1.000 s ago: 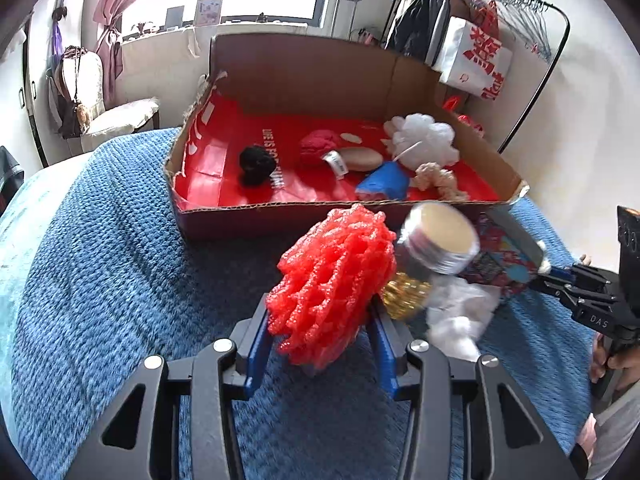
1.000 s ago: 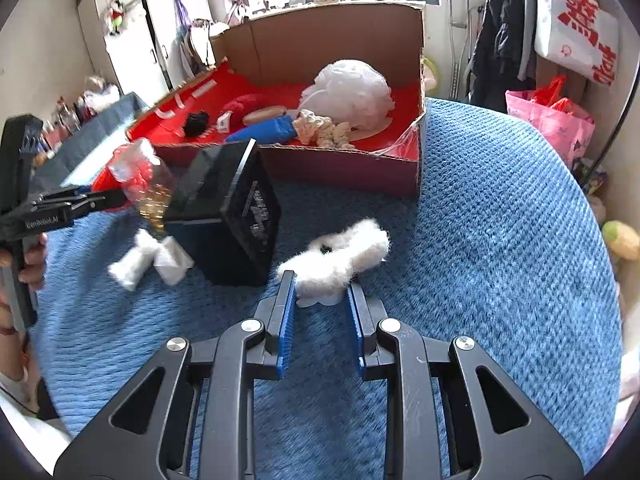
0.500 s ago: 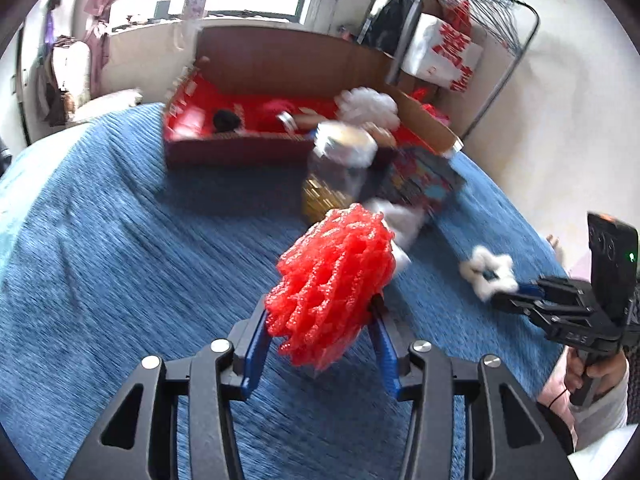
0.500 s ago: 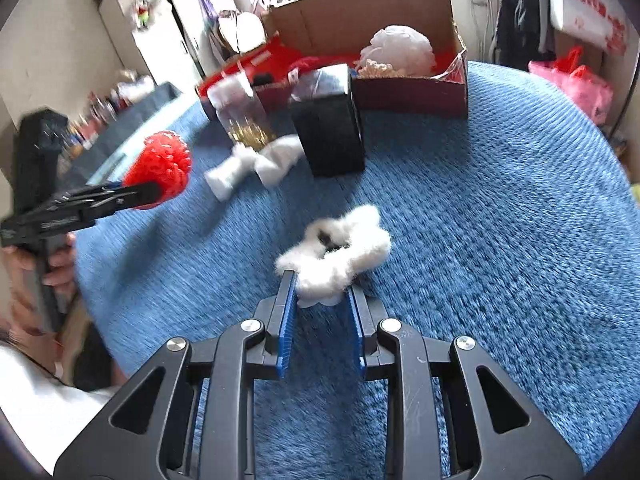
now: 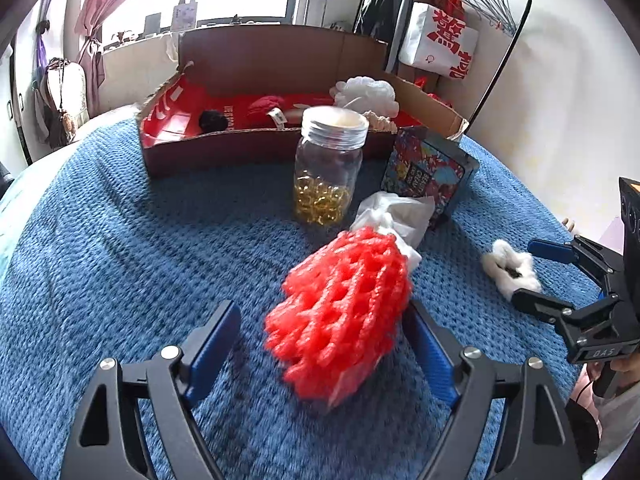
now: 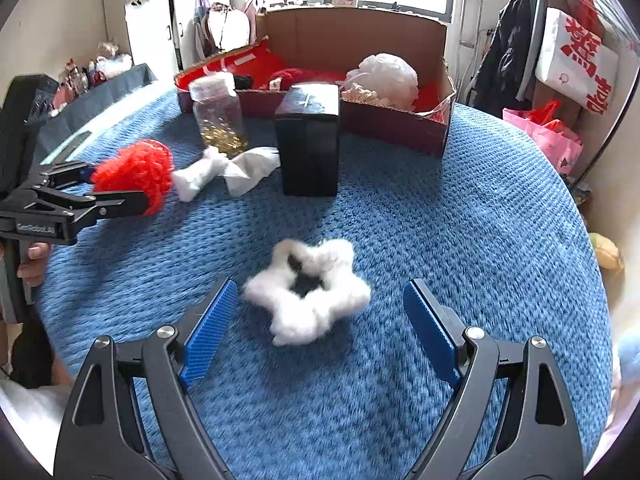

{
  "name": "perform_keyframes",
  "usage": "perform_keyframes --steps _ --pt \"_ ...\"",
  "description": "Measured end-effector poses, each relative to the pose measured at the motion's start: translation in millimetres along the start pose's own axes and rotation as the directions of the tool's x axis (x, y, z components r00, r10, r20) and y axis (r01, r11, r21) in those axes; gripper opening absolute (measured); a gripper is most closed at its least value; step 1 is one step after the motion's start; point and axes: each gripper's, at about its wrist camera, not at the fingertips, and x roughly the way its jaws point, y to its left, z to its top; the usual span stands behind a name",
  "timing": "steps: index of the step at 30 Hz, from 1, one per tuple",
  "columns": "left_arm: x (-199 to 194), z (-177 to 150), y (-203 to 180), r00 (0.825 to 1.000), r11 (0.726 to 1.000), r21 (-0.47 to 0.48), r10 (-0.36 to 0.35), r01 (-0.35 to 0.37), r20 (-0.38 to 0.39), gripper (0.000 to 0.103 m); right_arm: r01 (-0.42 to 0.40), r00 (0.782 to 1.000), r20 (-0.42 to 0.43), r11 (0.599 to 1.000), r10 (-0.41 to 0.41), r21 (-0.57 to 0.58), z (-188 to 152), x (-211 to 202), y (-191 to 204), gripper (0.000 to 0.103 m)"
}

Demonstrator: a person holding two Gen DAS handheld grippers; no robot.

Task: Organize soft objects
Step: 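Carry the red mesh sleeve and white star scrunchie into the red box with both tools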

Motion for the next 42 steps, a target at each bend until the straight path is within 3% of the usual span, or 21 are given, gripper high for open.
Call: perform_keyframes --steps 1,2,3,12,21,30,42 --pt "3 2 -1 1.000 1.000 0.000 -0.004 0.004 -0.005 0.075 0.009 1.000 -0.007 1.000 -0.009 -0.005 1 4 1 0.083" --pt "6 2 -2 1.000 1.000 0.000 -0.017 0.017 -0.010 0.067 0.007 1.000 -0.010 1.000 -0.007 -0.007 3 7 0 0.076" --pt "8 3 -3 0.999 1.000 -0.002 -0.030 0.030 -0.018 0.060 -0.009 1.000 -0.009 1.000 0.009 -0.003 3 9 1 0.055" --pt "-14 -13 -11 0.998 0.998 -0.010 -0.057 0.057 -0.010 0.058 -0.127 0.992 0.025 0.991 0.126 0.038 -7 -4 7 0.056" --pt "-14 -8 7 1.000 0.999 -0.038 -0.002 0.001 -0.023 0.058 -0.114 0.993 0.024 0.992 0.113 0.059 -4 -6 1 0.056" --pt "-18 22 27 1.000 0.998 -0.065 0.014 -0.014 -0.001 0.058 -0.086 0.996 0.046 0.992 0.082 0.091 18 -7 -20 0.056" --pt "-35 91 26 0.991 0.997 -0.043 -0.058 0.063 0.120 0.058 -0.093 0.983 0.160 0.995 0.086 0.040 89 -14 -29 0.056"
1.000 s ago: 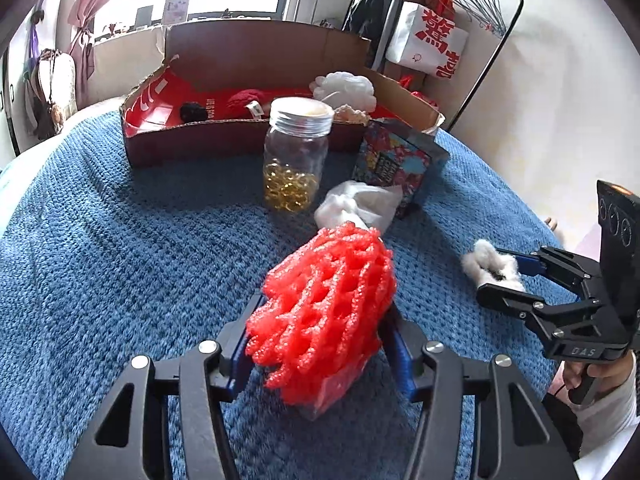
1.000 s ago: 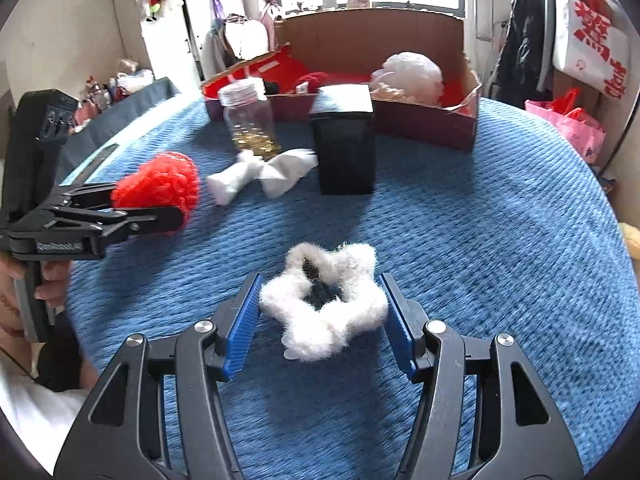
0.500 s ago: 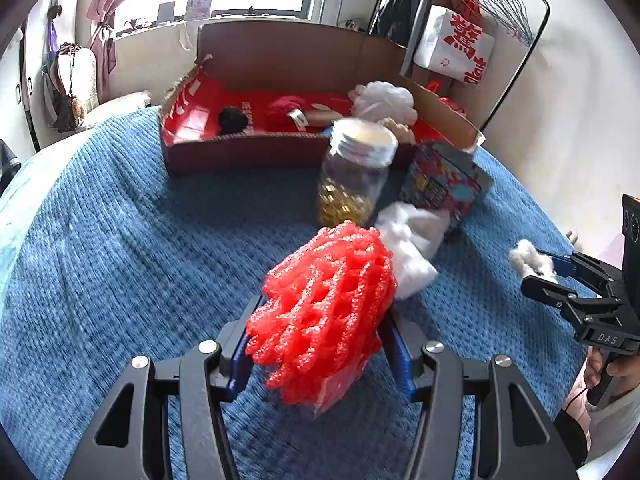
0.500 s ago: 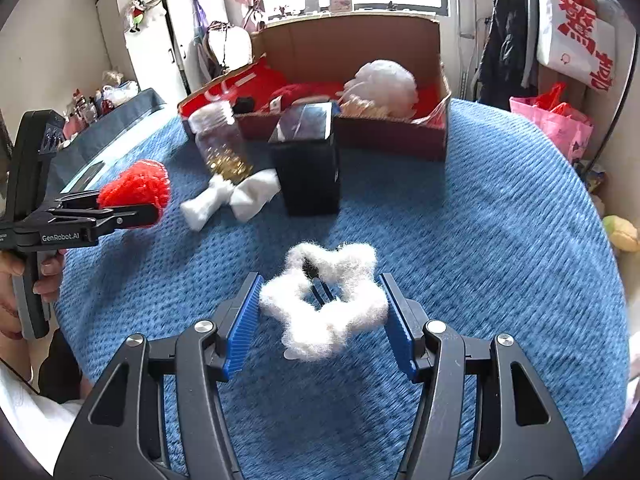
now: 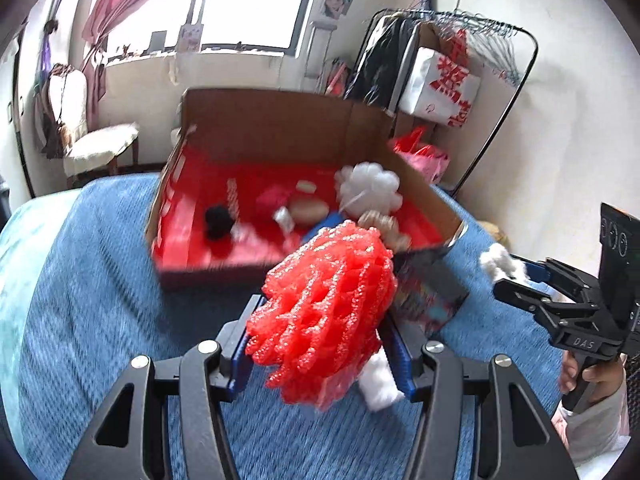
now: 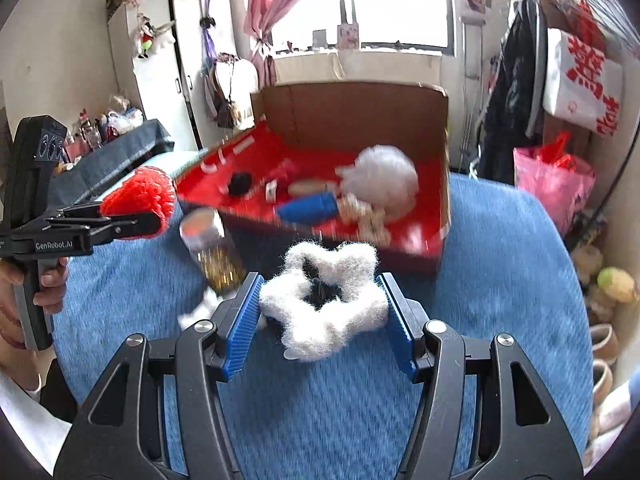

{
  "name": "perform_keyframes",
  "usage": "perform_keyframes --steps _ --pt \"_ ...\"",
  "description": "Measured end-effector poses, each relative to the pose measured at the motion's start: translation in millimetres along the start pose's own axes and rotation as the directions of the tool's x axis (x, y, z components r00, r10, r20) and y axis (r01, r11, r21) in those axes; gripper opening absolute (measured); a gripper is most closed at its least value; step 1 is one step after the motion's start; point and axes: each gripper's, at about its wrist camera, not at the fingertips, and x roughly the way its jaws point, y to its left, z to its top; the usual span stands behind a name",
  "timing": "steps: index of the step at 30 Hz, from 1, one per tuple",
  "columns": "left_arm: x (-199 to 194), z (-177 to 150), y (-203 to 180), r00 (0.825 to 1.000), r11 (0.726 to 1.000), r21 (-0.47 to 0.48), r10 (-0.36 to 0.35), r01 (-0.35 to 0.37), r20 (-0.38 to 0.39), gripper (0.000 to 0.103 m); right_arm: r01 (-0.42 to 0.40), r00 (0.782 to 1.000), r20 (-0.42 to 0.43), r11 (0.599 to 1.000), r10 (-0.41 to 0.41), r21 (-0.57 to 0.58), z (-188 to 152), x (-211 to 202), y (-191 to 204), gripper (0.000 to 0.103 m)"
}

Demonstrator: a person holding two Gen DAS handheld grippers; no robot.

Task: Organize soft objects
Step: 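Carry the red mesh sleeve and white star scrunchie into the red box with both tools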

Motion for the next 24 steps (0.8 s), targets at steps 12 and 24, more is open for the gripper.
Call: perform_keyframes --steps 12,24 --pt "19 68 -15 0.999 0.992 0.115 -0.045 0.043 0.019 0.058 -0.062 0.997 0.047 0.994 0.067 -0.093 72 26 6 0.056" --pt "89 140 15 0.994 0.990 0.140 0.029 -0.013 -0.109 0.058 -0.122 0.988 -0.117 0.975 0.101 -0.184 157 123 0 0.056"
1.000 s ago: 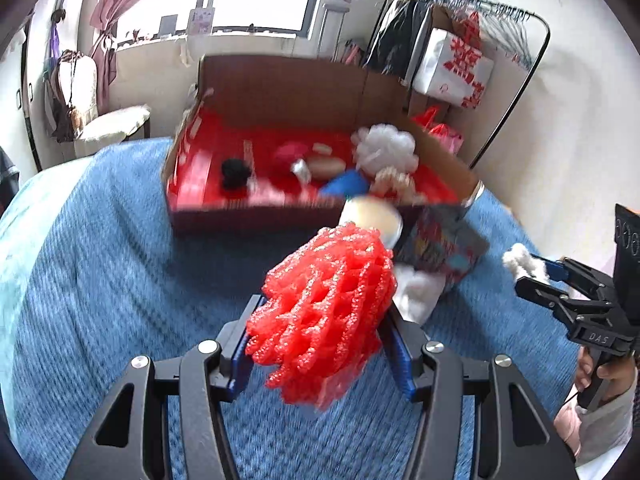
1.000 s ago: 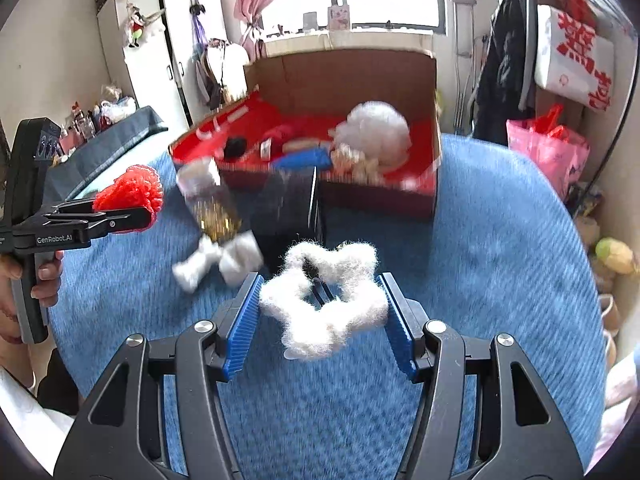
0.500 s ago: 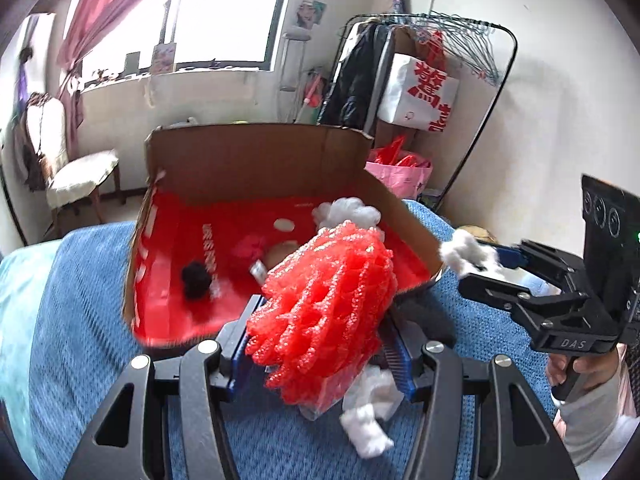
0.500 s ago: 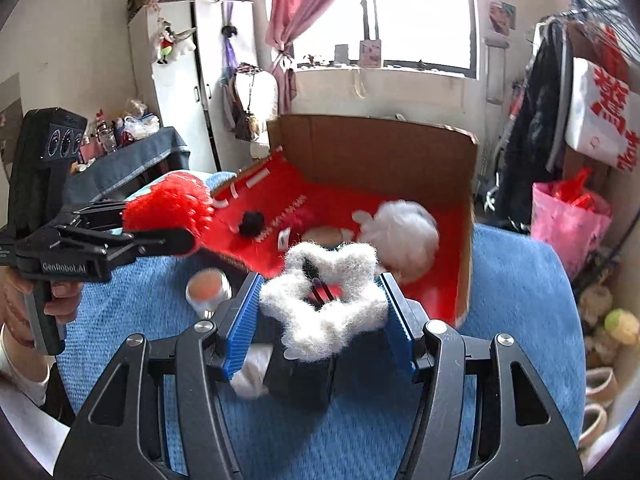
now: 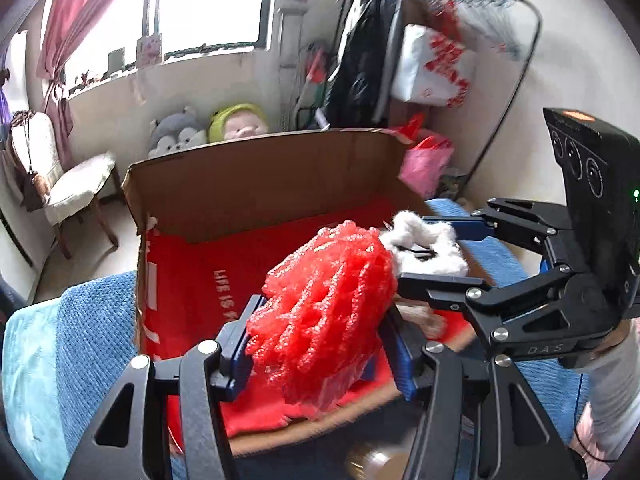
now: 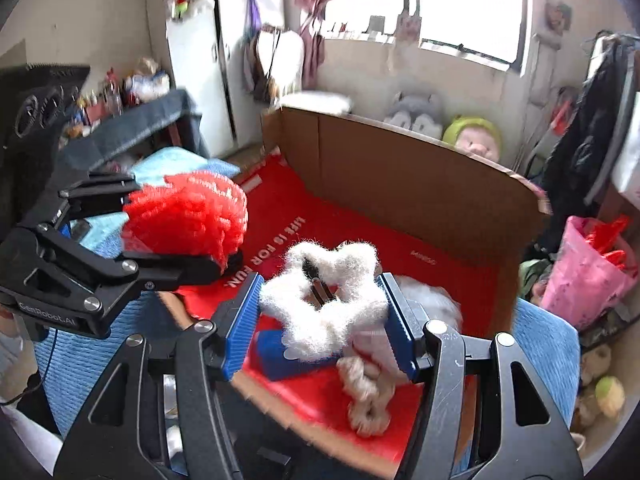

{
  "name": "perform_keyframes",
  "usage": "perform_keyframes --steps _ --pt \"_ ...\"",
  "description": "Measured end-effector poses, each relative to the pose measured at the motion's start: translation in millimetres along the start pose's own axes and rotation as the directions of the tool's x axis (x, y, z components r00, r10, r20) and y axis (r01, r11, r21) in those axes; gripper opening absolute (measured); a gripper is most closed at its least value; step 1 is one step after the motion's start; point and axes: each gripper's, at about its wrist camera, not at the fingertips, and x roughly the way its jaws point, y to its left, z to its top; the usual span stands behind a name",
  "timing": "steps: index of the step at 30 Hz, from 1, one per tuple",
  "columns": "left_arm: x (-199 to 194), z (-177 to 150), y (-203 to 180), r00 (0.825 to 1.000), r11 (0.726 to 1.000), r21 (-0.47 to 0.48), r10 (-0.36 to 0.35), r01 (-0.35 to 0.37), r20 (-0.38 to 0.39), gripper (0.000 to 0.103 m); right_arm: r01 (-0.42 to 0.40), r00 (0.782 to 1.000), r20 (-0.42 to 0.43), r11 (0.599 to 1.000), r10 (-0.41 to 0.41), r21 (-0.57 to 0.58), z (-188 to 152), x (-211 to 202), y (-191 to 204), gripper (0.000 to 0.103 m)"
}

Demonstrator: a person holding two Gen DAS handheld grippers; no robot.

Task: Organize soft objects
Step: 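Carry the red mesh sleeve and white star scrunchie into the red box with both tools, then open the left tool releasing the mesh sleeve while the right tool releases the scrunchie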

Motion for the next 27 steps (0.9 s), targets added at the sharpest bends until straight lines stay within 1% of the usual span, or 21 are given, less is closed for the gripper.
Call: perform_keyframes --steps 3,4,7,10,12,16,20,23,25,27 --pt "25 11 18 0.999 1.000 -0.017 0.021 -0.022 -0.050 0.058 -0.006 0.997 -0.076 1.000 0.006 -0.007 13 35 -13 0.056" --pt "36 14 25 0.997 0.999 -0.024 0.019 -0.021 -0.076 0.058 -0.006 0.995 -0.099 1.000 0.005 -0.010 17 45 -15 0.056" --pt "63 21 40 0.990 0.999 -0.037 0.030 -0.035 -0.137 0.058 -0.017 0.985 -0.174 1.000 0.014 -0.014 26 77 -22 0.056" --pt "85 24 50 0.982 0.998 -0.051 0.031 -0.041 -0.189 0.058 -0.024 0.970 -0.242 0.999 0.015 -0.033 31 103 -25 0.056" --pt "100 24 57 0.973 0.996 -0.051 0.053 -0.066 -0.224 0.058 -0.007 0.961 -0.277 0.999 -0.005 -0.045 34 119 -26 0.056" --pt "120 23 67 0.960 0.993 -0.055 0.087 -0.105 -0.265 0.058 0.001 0.939 -0.344 0.998 -0.022 -0.060 37 143 -24 0.056" --pt "136 22 79 0.947 0.990 -0.082 0.085 -0.115 -0.308 0.058 0.019 0.920 -0.387 0.996 -0.052 -0.089 36 158 -17 0.056" --pt "148 24 79 0.940 0.989 -0.069 0.099 -0.129 -0.328 0.059 0.027 0.909 -0.412 0.995 -0.063 -0.093 38 167 -13 0.056" --pt "153 24 79 0.937 0.989 -0.060 0.111 -0.139 -0.331 0.059 0.037 0.904 -0.421 0.995 -0.074 -0.096 43 175 -10 0.056" --pt "157 24 78 0.937 0.989 -0.064 0.107 -0.136 -0.332 0.059 0.043 0.901 -0.426 0.995 -0.079 -0.095 46 180 -9 0.056"
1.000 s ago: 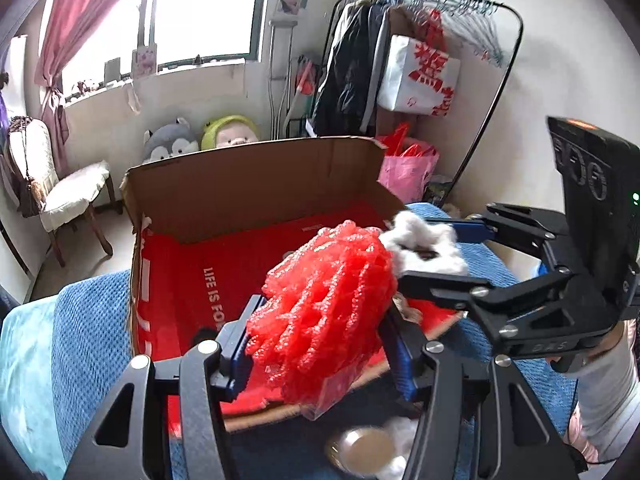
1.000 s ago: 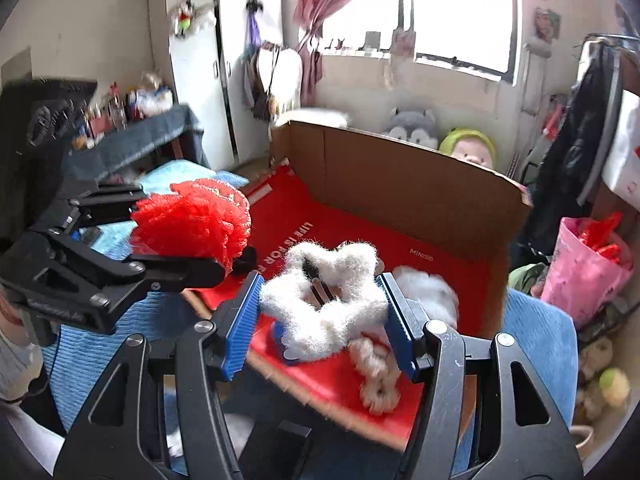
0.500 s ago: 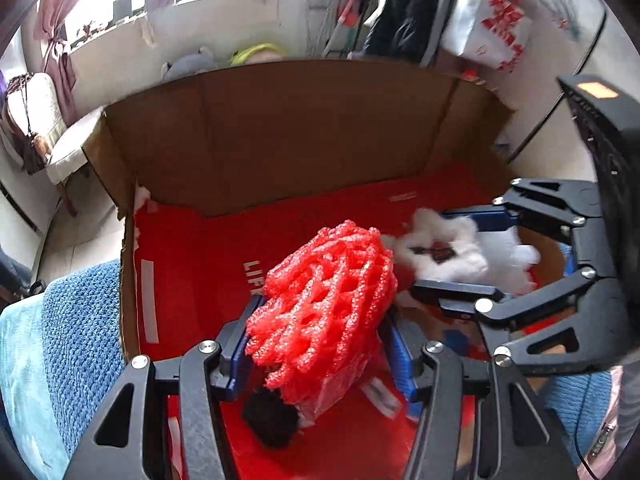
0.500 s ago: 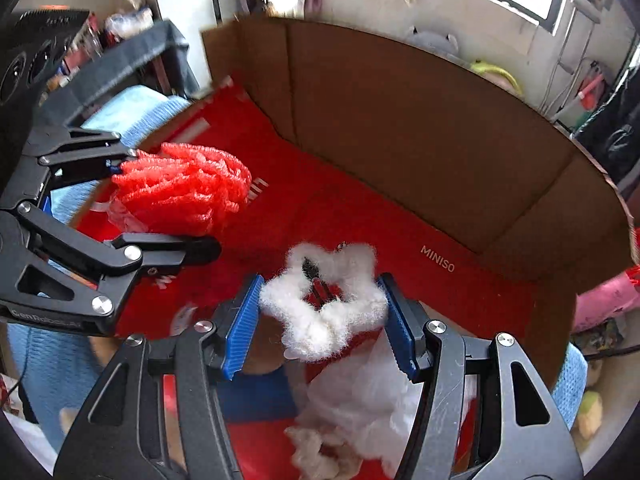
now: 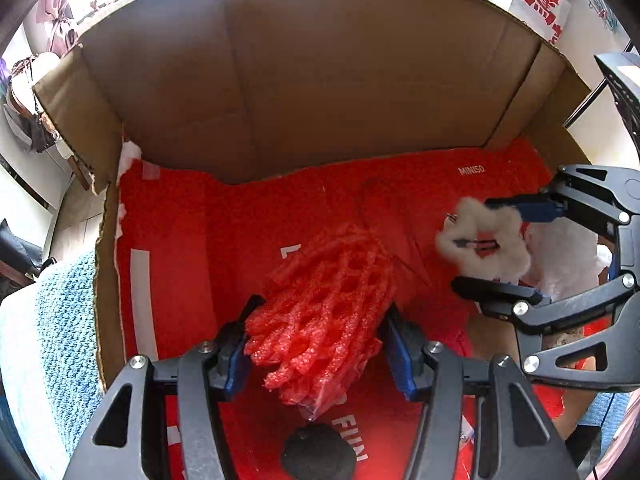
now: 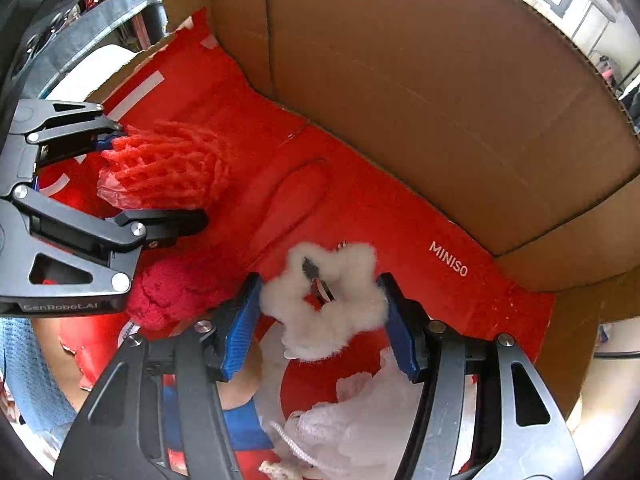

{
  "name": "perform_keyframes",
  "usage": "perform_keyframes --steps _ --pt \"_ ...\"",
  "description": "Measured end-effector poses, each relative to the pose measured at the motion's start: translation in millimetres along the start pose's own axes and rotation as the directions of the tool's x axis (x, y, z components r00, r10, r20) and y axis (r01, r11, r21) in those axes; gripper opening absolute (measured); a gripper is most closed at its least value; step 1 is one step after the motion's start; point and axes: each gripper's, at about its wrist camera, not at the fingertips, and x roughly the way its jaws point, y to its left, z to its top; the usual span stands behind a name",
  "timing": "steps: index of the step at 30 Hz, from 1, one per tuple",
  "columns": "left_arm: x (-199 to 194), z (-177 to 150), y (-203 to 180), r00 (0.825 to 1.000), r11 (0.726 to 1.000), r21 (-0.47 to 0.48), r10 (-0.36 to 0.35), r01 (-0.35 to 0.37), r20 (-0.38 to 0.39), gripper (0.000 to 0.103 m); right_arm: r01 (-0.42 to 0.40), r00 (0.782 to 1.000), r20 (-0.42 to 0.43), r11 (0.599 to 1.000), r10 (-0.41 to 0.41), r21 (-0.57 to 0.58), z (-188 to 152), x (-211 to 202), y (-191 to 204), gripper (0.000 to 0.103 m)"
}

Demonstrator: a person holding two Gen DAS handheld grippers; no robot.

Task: Organize soft objects
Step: 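Open the left tool releasing the mesh sleeve while the right tool releases the scrunchie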

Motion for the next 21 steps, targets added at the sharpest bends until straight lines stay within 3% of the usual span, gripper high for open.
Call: perform_keyframes --steps 21 --pt "16 3 -13 1.000 1.000 -0.002 0.016 -0.016 0.008 0.070 -0.001 1.000 -0.019 1.000 0.002 0.025 -1 13 -20 0.057"
